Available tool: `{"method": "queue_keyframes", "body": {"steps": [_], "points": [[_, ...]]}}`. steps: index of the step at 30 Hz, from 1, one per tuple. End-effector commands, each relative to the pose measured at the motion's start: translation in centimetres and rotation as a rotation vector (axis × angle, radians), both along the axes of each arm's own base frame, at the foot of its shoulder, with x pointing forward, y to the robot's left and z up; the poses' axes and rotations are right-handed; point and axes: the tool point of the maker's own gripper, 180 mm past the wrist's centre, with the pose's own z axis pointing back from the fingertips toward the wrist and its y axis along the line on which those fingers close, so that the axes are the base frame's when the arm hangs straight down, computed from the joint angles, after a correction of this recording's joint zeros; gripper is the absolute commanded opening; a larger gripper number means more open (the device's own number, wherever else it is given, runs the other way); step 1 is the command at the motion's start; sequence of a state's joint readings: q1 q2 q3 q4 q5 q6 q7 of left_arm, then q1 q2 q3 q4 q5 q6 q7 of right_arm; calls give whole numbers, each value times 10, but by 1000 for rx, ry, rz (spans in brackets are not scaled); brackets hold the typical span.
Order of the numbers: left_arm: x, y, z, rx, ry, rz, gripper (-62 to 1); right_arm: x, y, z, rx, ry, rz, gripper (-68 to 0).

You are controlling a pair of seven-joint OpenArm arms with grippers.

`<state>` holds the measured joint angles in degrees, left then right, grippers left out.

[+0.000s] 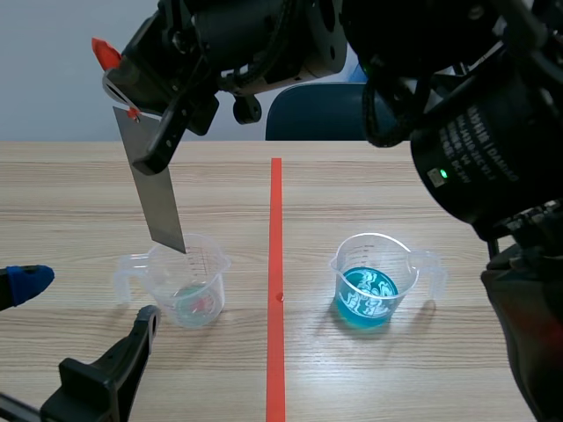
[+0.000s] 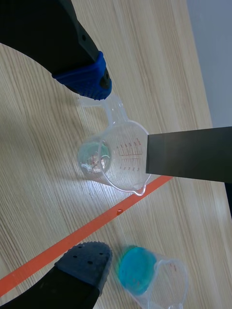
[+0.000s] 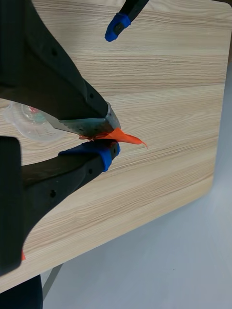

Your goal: Do the redox reaction experiment

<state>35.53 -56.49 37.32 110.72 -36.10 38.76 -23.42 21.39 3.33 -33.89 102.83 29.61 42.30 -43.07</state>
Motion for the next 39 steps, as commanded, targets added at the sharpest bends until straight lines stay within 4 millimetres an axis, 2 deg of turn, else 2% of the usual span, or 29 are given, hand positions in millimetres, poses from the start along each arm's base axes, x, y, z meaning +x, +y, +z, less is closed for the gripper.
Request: {"method": "queue_keyframes", "body": {"steps": [1,21,39], "points": [[2,-3,5,-14,-22,-4,14,2,2,9,20,-24,12,-669],[2,-2,6,-14,-22,-4,14,0,20,-31,-70,-36,45,-669],[2,-2,6,-14,-22,-4,14,12,21,-75,-112,0,38,-669]]}}
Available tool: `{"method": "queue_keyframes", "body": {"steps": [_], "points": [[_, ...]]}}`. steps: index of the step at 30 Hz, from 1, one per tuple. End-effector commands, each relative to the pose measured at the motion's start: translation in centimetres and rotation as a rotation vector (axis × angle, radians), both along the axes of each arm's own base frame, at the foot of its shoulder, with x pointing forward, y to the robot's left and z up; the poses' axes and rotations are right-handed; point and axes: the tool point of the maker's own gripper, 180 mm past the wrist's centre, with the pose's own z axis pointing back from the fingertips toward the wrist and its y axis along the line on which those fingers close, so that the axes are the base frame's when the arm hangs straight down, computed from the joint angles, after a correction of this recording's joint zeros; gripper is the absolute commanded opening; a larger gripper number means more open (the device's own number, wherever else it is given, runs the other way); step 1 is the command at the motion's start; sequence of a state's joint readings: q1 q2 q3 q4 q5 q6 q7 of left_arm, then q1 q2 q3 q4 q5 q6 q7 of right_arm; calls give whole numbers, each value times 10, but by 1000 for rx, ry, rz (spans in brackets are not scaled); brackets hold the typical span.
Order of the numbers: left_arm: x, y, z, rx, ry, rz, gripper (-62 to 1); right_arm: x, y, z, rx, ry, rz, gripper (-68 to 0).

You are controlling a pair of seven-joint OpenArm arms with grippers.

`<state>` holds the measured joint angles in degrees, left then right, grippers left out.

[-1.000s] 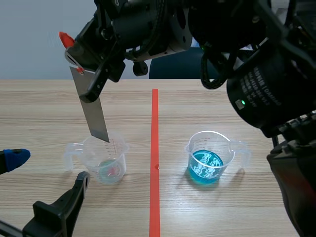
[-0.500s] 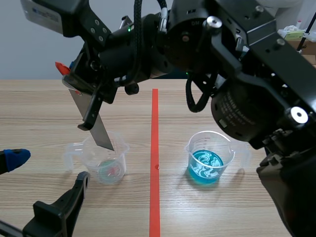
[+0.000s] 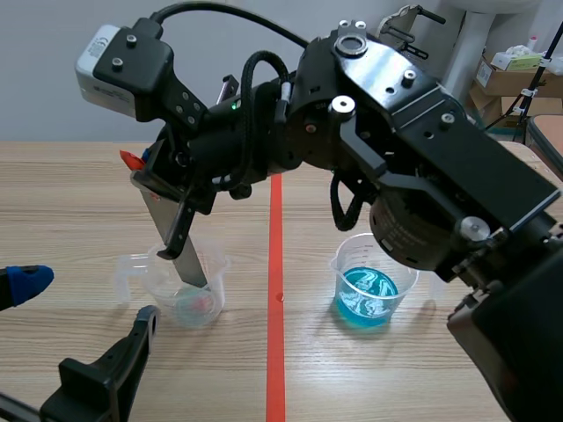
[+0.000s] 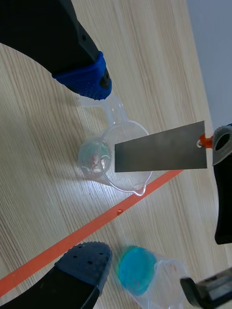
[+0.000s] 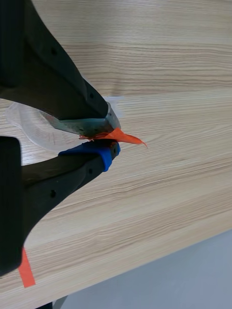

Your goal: Do the redox reaction experiment

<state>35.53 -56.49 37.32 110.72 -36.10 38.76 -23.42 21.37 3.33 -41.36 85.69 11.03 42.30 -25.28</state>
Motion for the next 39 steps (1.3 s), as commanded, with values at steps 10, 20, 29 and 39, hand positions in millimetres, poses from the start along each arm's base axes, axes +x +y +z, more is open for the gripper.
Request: {"method": "queue_keyframes", "body": {"steps": [10,20,29,39], "points": [[2,-2,6,-14,-22,-4,14,0,6,-7,-28,-56,39,-669],[2,-2,6,-14,-22,-4,14,-4,4,-23,-91,-87,45,-669],[2,-2,6,-14,-23,-4,14,-5,4,-24,-92,-93,47,-669],[2,-2,6,-14,-23,-4,14,-13,11,-23,-69,-93,77,-669]]}}
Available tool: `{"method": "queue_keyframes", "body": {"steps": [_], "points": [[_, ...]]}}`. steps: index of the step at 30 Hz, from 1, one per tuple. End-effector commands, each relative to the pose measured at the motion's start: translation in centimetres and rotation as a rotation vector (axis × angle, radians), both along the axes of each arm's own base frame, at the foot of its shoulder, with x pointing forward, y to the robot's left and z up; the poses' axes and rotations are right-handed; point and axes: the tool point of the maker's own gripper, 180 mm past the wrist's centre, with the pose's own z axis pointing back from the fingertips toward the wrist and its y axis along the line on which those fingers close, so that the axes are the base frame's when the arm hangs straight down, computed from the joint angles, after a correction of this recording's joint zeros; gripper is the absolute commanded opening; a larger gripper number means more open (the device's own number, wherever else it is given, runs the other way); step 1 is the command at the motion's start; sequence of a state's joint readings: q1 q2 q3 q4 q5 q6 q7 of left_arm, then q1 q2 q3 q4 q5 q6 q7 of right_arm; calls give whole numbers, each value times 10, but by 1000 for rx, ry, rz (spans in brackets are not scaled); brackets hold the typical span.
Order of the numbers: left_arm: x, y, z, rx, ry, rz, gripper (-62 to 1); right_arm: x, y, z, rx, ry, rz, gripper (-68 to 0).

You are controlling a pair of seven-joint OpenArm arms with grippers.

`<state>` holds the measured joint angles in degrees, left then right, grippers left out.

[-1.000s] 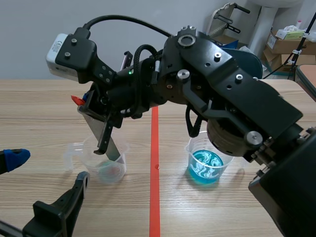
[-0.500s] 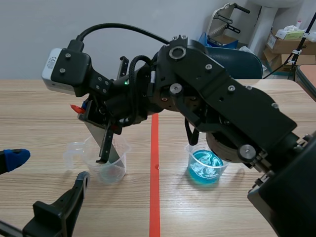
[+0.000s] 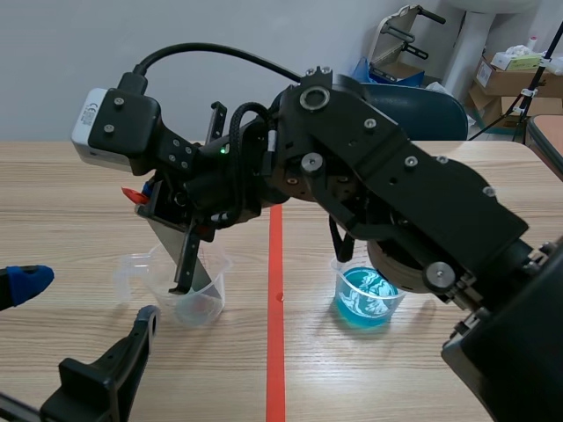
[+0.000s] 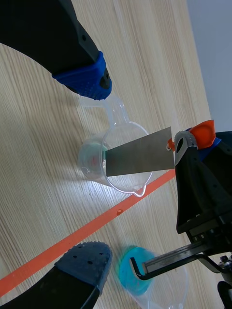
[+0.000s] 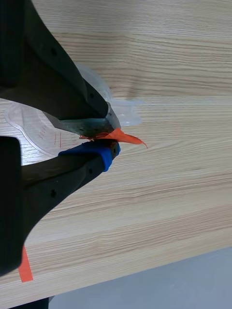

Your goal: Do the redox reaction experiment

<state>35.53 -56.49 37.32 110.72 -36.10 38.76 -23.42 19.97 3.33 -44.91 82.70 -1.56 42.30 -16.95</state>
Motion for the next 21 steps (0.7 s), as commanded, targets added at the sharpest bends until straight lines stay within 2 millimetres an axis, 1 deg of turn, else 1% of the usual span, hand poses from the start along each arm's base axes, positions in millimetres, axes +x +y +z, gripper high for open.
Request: {"method": "queue_keyframes", "body": {"steps": [1,2,3,5,9,12,15,18,21], "points": [[2,-2,6,-14,-23,-4,14,-5,6,5,12,-10,32,-669],[2,-2,6,-14,-23,-4,14,-7,8,5,10,-10,40,-667],[2,-2,6,-14,-23,-4,14,-9,9,4,8,-9,45,-651],[2,-2,6,-14,-23,-4,14,-12,11,3,7,-8,57,-576],[2,-2,6,-14,-23,-4,14,-17,14,1,1,-7,74,-378],[2,-2,6,-14,-23,-4,14,-19,15,1,2,-5,77,-203],[2,-2,6,-14,-23,-4,14,-19,15,2,6,-2,78,-116],[2,-2,6,-14,-23,-4,14,-19,15,1,6,-2,78,-5],[2,-2,6,-14,-23,-4,14,-21,16,3,22,11,81,4]]}}
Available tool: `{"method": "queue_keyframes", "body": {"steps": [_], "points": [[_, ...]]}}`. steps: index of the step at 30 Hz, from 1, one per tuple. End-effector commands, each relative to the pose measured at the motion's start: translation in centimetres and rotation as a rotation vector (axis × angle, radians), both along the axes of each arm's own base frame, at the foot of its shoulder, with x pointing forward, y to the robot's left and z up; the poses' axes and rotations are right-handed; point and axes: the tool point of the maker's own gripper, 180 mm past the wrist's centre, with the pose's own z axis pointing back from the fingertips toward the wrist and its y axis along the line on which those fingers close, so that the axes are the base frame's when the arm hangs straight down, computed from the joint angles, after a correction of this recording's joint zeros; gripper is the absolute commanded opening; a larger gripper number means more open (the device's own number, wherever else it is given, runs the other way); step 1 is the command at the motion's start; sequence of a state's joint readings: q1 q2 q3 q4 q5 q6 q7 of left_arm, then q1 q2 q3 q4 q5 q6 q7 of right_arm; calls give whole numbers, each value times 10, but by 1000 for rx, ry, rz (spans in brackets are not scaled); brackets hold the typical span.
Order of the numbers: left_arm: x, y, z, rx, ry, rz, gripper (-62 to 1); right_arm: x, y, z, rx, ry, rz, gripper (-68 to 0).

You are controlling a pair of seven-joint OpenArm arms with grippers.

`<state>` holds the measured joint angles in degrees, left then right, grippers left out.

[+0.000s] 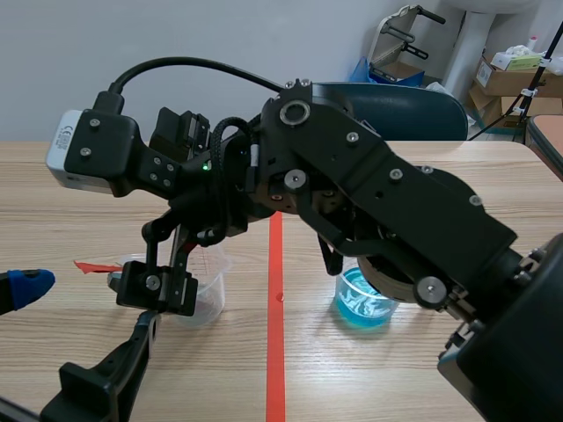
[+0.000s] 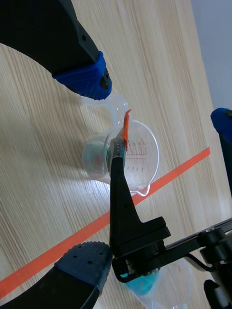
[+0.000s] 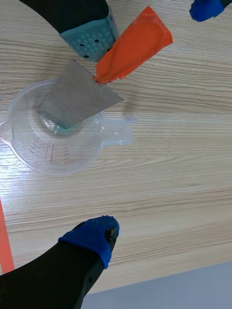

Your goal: Do the redox reaction experiment

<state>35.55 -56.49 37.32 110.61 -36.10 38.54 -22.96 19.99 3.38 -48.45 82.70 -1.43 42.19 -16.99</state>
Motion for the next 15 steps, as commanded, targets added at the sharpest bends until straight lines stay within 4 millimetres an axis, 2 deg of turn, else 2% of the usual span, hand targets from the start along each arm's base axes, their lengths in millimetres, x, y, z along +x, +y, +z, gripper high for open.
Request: {"method": "queue_keyframes", "body": {"steps": [1,15], "points": [[3,-2,8,-16,-33,-1,14,-4,6,11,47,14,26,4],[2,-2,6,-16,-25,1,14,-5,7,13,62,28,28,4]]}}
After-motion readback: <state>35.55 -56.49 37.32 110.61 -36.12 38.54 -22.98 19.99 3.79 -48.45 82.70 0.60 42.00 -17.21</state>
